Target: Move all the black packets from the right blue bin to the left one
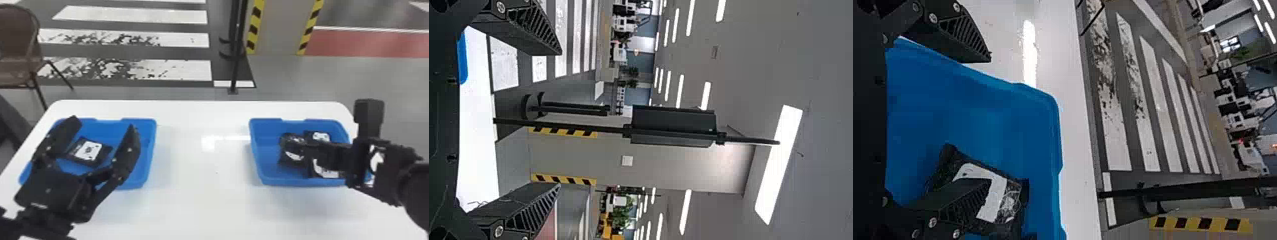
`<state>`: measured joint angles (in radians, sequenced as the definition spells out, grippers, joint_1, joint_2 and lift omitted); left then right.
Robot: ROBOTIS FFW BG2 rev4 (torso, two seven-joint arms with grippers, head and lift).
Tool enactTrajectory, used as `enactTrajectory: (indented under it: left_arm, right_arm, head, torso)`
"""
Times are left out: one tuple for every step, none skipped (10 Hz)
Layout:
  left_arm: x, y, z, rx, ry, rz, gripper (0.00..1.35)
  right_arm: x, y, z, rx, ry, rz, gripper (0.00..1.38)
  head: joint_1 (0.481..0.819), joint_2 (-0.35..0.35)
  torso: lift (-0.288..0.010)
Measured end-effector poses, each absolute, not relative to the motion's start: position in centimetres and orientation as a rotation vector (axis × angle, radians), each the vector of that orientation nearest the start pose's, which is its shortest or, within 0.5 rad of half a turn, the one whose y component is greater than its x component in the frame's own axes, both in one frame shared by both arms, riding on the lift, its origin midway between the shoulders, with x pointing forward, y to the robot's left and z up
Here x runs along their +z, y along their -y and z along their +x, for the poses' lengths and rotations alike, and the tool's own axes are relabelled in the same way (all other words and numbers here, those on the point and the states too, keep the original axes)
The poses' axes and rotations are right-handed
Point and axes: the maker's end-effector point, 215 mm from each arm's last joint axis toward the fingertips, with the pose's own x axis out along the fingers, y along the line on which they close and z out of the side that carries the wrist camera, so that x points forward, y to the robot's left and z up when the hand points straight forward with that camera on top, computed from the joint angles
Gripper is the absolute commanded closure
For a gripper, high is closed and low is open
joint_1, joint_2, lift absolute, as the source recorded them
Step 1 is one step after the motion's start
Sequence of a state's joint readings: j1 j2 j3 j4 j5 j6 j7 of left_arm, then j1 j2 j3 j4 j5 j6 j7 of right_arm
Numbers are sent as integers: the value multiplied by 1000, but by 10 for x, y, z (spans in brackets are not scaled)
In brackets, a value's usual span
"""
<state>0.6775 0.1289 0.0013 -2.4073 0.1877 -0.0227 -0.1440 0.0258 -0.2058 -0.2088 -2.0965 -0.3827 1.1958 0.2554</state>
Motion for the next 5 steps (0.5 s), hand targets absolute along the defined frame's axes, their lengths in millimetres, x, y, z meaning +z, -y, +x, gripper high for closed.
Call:
enactTrajectory:
  left_arm:
    - [-204, -189, 392, -243, 179, -79, 98]
    - [-204, -189, 392, -244, 179, -78, 98]
    - [-205, -190, 392, -243, 178, -77, 98]
    - [-205, -191, 391, -239, 176, -76, 99]
    - [-206, -192, 391, -237, 175, -75, 99]
  right_arm:
    - [-370, 263, 509, 237, -669, 192, 182]
    - [-368, 275, 513, 201, -701, 188, 182]
    - [-368, 287, 518, 168, -734, 188, 182]
    - [-369, 297, 530, 148, -758, 198, 182]
    - [-373, 306, 545, 133, -780, 220, 182]
  head:
    - [695, -88]
    - [695, -103]
    - [695, -118]
    - [695, -128]
    - [695, -131]
  torso:
    - [-140]
    - [-140]
    - [-140]
    - [-140]
    - [-140]
